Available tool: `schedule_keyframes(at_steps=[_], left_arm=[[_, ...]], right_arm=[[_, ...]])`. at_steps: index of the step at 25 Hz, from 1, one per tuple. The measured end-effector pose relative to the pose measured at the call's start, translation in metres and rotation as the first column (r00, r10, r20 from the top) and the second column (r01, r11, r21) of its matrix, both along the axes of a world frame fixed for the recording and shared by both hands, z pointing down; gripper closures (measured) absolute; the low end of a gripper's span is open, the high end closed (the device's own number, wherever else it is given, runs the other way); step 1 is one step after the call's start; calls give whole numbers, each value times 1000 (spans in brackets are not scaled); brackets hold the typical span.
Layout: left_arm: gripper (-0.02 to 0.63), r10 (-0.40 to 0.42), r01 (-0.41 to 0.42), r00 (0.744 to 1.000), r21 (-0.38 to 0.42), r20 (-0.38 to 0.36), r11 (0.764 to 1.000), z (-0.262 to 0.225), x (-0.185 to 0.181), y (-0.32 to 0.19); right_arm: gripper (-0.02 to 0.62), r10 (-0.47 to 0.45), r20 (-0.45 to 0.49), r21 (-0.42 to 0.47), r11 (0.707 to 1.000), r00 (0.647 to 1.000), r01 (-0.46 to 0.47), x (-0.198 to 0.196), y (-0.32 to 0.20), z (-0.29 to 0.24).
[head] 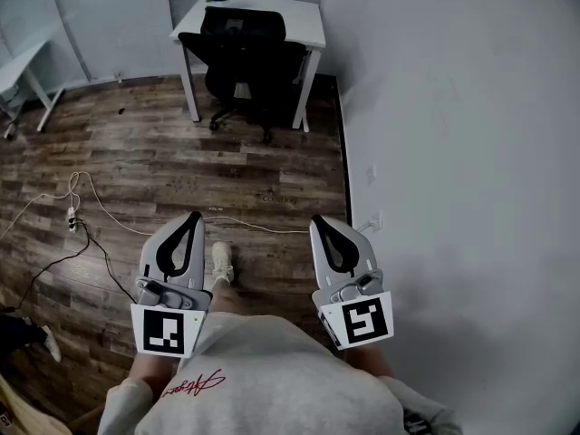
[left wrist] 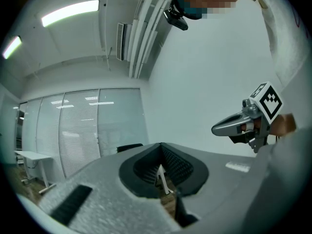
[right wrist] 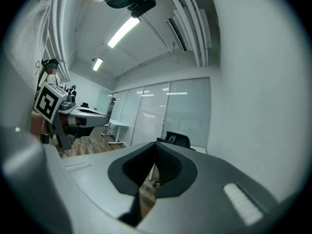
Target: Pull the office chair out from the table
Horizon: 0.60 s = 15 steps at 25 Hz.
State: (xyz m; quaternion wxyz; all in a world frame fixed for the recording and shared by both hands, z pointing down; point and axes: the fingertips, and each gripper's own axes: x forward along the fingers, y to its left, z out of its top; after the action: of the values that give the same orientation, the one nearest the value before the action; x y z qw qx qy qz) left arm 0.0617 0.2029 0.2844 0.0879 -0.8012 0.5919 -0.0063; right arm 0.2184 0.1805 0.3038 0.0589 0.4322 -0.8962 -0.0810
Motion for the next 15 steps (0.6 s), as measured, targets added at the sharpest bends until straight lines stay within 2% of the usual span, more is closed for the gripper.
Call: schedule_keyframes(at_steps=[5, 15], left_arm=[[606, 19, -19, 1000, -9, -3, 1000, 5, -15, -43], [606, 27, -27, 1000, -9, -13, 1000, 8, -70, -145]], right_arm=[[597, -4, -13, -13, 1000, 1000, 4, -20, -39, 1], [597, 1, -32, -19, 1000, 1000, -2, -75, -138, 2]])
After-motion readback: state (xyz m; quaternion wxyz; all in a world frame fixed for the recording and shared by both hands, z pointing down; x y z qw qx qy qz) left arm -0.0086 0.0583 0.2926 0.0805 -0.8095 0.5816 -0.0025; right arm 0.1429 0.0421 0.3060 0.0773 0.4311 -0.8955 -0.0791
